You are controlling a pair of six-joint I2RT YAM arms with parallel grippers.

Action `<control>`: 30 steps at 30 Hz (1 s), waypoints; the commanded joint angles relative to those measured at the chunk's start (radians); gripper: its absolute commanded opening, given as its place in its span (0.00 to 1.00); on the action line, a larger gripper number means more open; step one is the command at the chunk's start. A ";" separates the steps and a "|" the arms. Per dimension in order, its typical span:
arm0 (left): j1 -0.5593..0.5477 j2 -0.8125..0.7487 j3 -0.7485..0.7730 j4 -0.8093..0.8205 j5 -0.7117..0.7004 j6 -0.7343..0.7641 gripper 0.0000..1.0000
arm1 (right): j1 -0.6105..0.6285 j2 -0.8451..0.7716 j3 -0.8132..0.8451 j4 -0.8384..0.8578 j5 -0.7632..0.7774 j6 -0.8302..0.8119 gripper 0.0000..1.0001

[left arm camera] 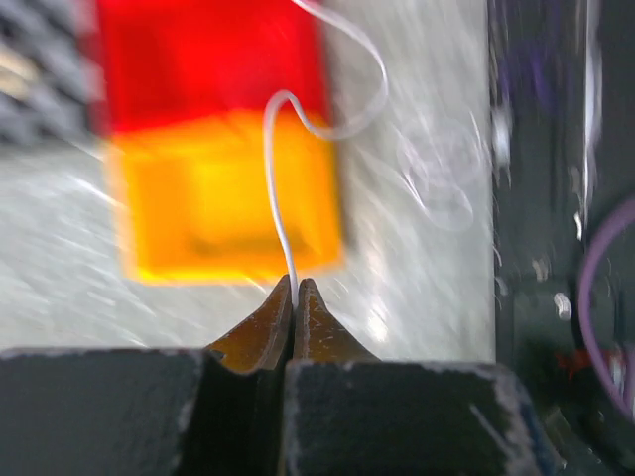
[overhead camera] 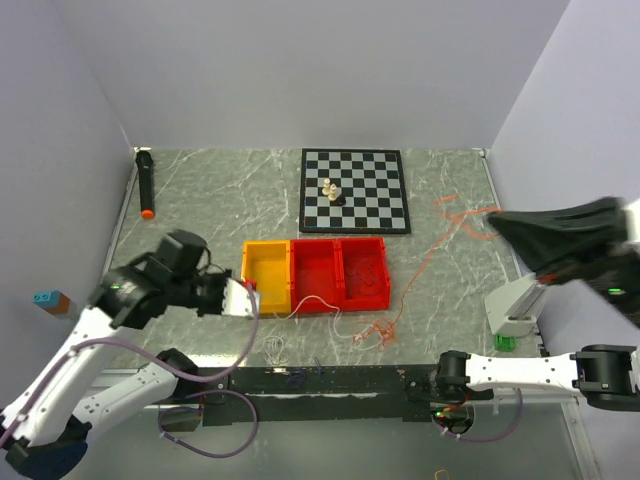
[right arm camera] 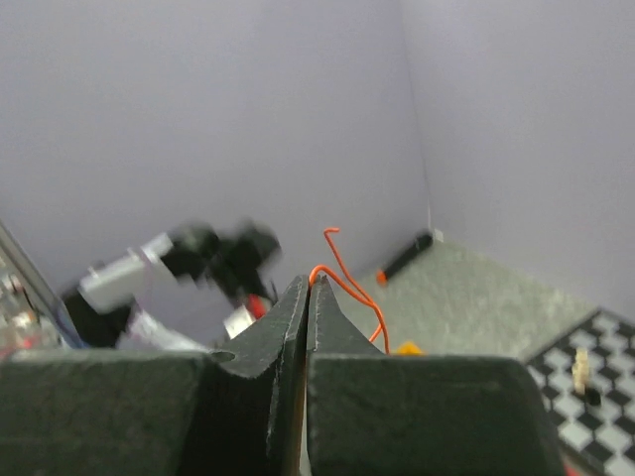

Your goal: Untangle the cables

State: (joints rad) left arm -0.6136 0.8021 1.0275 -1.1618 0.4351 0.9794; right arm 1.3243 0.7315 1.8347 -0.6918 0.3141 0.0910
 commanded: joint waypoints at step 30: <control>0.003 0.000 0.680 0.873 0.054 -0.624 0.01 | 0.004 -0.067 -1.097 -0.032 -0.150 0.605 0.00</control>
State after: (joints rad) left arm -0.6121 0.7509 1.6154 -0.3771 0.4721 0.3710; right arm 1.3243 0.6743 0.8047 -0.7860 0.2127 0.6212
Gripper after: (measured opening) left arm 0.023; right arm 0.011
